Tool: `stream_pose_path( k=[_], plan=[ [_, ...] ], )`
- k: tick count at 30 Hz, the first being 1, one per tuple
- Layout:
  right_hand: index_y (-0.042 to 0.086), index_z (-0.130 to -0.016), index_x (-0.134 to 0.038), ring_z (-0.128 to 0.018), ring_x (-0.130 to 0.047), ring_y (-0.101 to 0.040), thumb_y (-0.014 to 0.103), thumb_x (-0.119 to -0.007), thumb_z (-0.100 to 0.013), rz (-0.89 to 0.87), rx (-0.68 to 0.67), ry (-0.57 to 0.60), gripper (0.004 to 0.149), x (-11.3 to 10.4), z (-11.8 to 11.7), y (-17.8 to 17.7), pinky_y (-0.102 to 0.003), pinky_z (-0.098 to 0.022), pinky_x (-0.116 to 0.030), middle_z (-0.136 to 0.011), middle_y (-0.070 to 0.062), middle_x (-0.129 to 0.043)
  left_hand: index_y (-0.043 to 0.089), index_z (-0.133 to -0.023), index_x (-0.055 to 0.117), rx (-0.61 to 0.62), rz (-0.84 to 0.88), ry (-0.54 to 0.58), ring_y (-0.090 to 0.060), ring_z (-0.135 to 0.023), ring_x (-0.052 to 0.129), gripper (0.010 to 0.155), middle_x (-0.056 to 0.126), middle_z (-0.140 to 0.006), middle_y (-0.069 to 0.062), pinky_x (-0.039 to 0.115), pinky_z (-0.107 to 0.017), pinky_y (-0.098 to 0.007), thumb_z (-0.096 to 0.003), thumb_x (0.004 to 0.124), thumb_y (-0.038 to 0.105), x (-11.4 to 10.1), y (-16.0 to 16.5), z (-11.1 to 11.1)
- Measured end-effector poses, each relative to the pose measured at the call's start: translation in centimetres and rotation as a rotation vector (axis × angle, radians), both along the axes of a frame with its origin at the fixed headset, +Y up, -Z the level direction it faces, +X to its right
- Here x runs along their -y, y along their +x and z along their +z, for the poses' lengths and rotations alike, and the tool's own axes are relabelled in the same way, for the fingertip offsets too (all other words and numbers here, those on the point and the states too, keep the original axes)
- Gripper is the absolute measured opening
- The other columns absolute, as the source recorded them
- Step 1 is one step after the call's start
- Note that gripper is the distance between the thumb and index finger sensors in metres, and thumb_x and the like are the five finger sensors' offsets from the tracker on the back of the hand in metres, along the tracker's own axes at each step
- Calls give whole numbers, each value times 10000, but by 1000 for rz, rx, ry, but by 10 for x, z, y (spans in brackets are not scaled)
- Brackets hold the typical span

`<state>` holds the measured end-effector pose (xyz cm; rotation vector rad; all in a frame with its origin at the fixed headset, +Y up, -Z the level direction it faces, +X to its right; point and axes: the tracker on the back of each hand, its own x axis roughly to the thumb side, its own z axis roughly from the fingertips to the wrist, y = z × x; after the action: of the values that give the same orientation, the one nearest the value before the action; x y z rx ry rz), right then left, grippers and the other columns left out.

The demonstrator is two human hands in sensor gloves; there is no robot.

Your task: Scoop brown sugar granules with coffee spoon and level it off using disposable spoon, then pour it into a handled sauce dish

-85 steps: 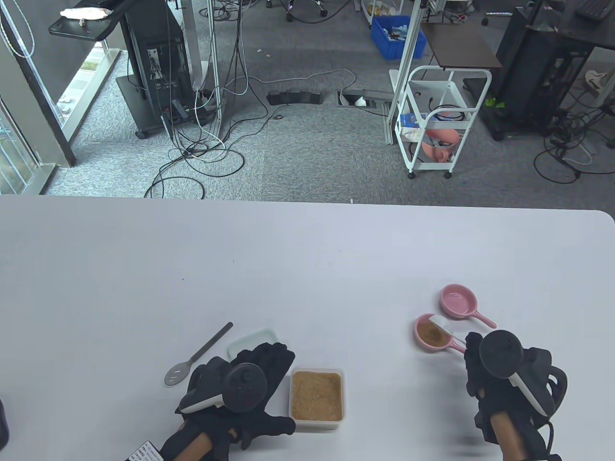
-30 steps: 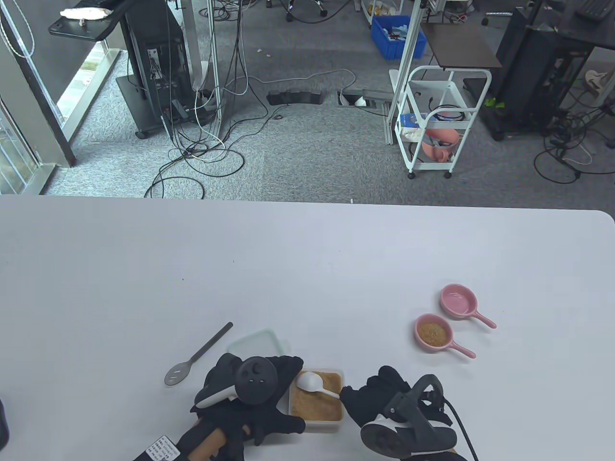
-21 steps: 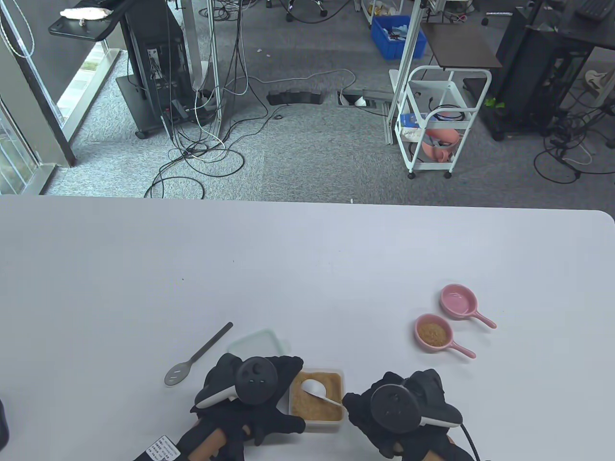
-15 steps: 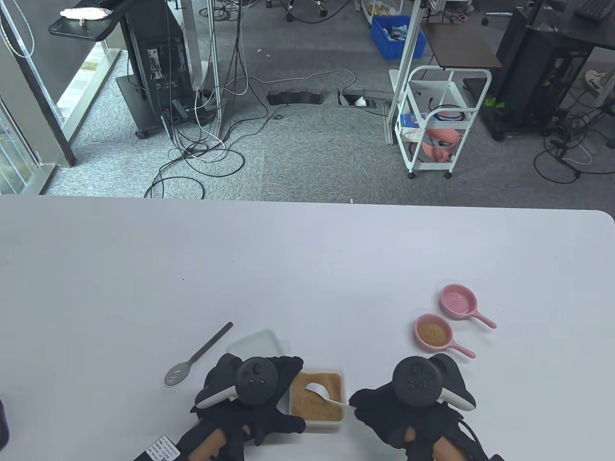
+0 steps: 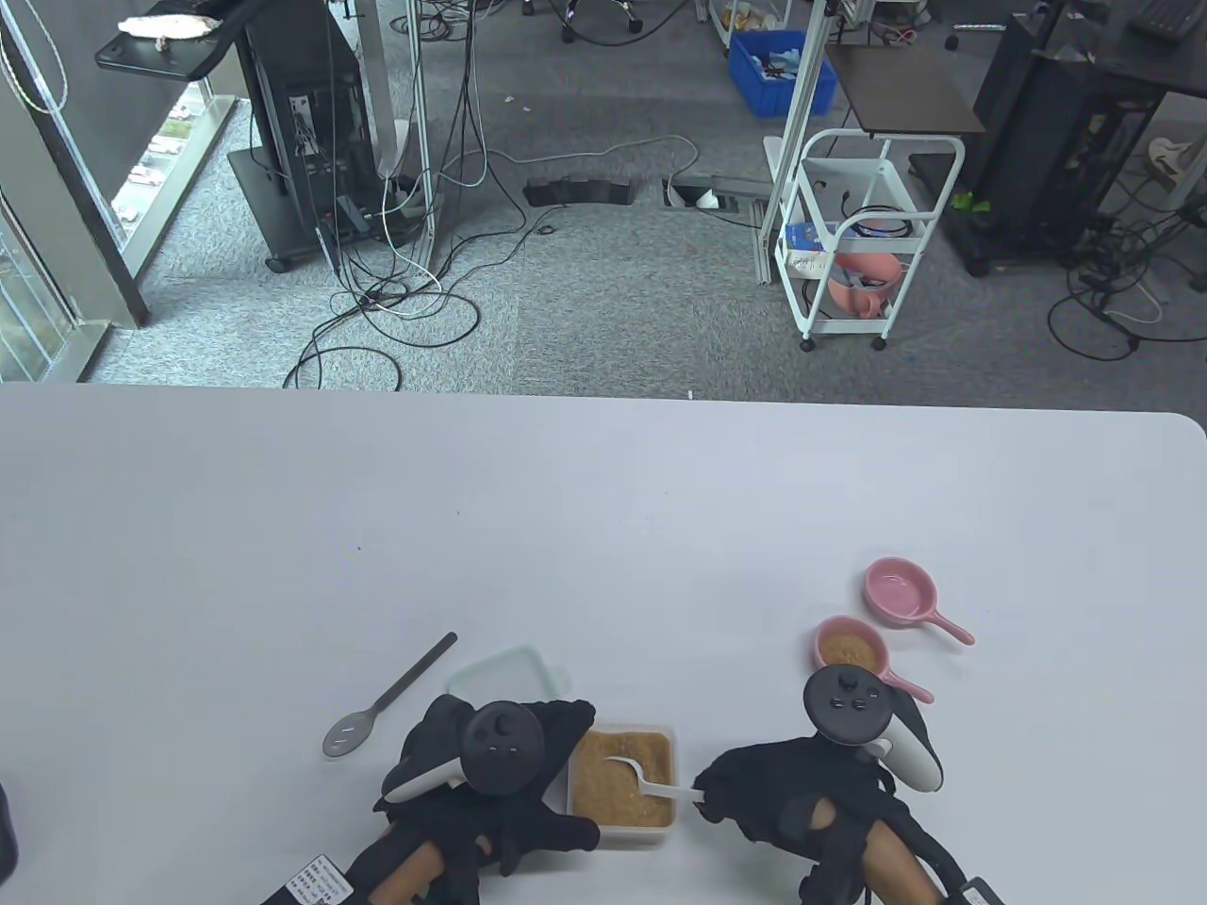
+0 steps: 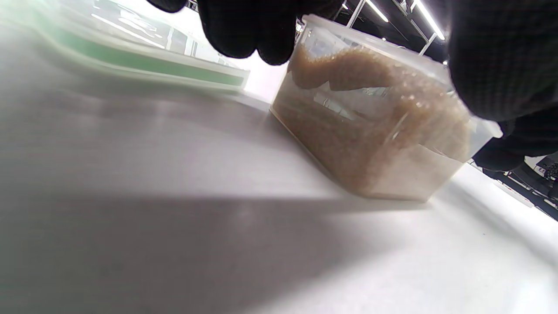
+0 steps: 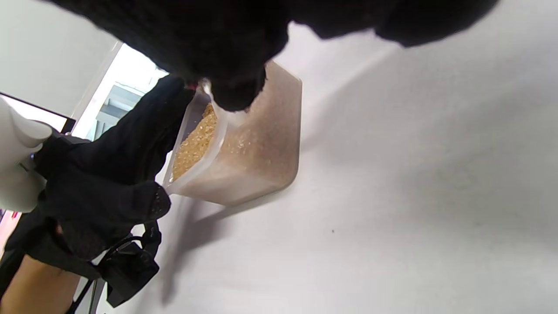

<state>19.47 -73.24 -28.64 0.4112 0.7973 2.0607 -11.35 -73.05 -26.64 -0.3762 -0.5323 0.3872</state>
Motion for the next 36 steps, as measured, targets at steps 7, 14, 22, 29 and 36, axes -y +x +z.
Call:
stream_pose_path(
  k=[7, 14, 22, 29, 36],
  plan=[
    [65, -787, -898, -55, -861, -159, 380, -779, -493, -59, 30, -155, 447, 14, 0, 3, -471, -284, -811, -274, 72, -941, 272, -1165, 307, 1, -5, 4, -323, -1170, 535, 1102, 434, -1217, -22, 404, -854, -578, -329, 797, 796, 0, 0, 0],
    [73, -787, -885, -84, -870, -165, 384, -753, -500, -101, 40, -215, 443, 22, -3, 9, -480, -314, -804, -295, 76, -935, 271, -1165, 307, 3, -9, 8, -325, -1169, 535, 1098, 432, -1216, -23, 405, -854, -577, -333, 794, 796, 0, 0, 0],
    [74, -799, -875, -125, -887, -185, 377, -744, -507, -151, 42, -243, 442, 27, -8, 17, -499, -356, -789, -327, 61, -939, 273, -1165, 304, 3, -11, 9, -325, -1169, 535, 1097, 434, -1216, -22, 404, -852, -579, -333, 789, 799, 0, 0, 0],
    [78, -810, -867, -154, -892, -201, 373, -741, -509, -200, 32, -249, 440, 26, -9, 18, -513, -384, -776, -349, 49, -940, 275, -1165, 299, 4, -13, 10, -323, -1168, 538, 1096, 436, -1215, -22, 405, -853, -577, -335, 784, 800, 0, 0, 1],
    [80, -814, -866, -170, -896, -208, 371, -742, -510, -220, 28, -241, 438, 24, -10, 21, -520, -397, -769, -364, 42, -942, 278, -1165, 298, 5, -16, 13, -325, -1167, 539, 1095, 438, -1215, -24, 407, -853, -576, -333, 779, 804, 0, 0, 1]
  ],
)
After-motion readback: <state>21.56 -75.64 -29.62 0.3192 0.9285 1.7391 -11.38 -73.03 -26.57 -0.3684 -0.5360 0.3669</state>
